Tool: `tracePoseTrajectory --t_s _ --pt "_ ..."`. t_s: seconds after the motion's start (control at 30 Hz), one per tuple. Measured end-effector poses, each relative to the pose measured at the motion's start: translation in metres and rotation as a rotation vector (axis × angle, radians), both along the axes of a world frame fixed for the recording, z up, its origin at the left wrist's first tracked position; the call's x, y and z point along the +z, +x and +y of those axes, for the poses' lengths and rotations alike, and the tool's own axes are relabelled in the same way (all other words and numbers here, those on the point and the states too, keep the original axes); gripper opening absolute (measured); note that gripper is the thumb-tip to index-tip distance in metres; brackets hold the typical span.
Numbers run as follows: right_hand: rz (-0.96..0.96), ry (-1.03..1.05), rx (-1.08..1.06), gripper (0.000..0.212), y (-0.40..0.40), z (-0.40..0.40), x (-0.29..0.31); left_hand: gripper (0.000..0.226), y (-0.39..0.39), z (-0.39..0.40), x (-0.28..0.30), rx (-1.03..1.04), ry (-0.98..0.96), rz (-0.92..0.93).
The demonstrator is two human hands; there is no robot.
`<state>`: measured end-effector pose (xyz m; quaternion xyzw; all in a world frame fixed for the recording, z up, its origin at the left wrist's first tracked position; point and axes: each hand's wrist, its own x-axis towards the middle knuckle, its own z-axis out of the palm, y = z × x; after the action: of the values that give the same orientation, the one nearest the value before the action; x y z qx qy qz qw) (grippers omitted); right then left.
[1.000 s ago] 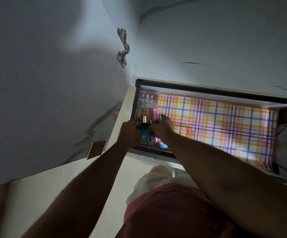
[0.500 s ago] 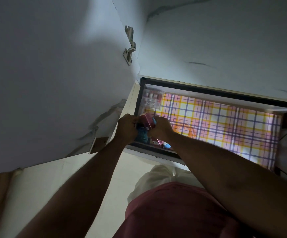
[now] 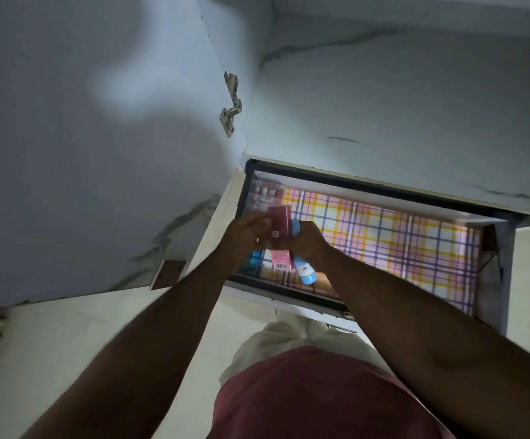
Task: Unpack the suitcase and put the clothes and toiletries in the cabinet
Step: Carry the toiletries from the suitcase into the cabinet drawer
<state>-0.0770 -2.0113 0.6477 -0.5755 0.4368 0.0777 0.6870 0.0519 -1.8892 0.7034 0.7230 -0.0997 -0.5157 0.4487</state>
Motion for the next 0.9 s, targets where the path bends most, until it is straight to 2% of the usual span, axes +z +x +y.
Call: tracePoseTrajectory --t_s 0.07,0.13,0.2,0.37,0.47,0.6,0.67,0.77,0.83,0.9 --pt "0.021 -0.072 0.077 0.044 -0.004 -0.003 0.004 0.03 -0.005 -0.011 -0.002 -0.012 -0.03 -0.013" --pt "0.027 -0.148 0.163 0.044 -0.007 -0.006 0.008 0.039 -0.012 -0.018 -0.007 -0.108 -0.035 -0.158" --pt "0.016 -0.129 0.207 0.036 -0.01 -0.008 0.013 0.033 -0.017 -0.023 -0.012 -0.128 0.002 -0.204" --pt "0.078 0.114 0.131 0.016 -0.024 -0.022 0.015 0.022 -0.01 -0.022 -0.016 -0.117 0.012 0.023" --pt "0.117 0.146 0.098 0.023 -0.025 -0.026 0.01 0.02 -0.002 -0.018 -0.022 -0.161 0.016 0.064" --pt "0.125 0.076 0.047 0.036 -0.015 -0.021 0.005 0.035 0.001 -0.014 -0.023 -0.128 0.028 0.137" --pt "0.131 0.079 -0.005 0.032 -0.01 -0.018 0.005 0.037 0.003 -0.012 -0.022 -0.11 0.028 0.128" --pt "0.172 0.121 -0.044 0.033 -0.009 -0.013 0.004 0.031 0.006 -0.007 -0.026 -0.189 0.038 0.01" --pt "0.193 0.169 -0.092 0.05 -0.009 -0.011 0.003 0.029 0.005 -0.004 -0.032 -0.203 0.07 -0.052" --pt "0.196 0.207 -0.149 0.056 -0.009 -0.011 0.002 0.027 0.002 -0.004 -0.035 -0.272 0.111 -0.238"
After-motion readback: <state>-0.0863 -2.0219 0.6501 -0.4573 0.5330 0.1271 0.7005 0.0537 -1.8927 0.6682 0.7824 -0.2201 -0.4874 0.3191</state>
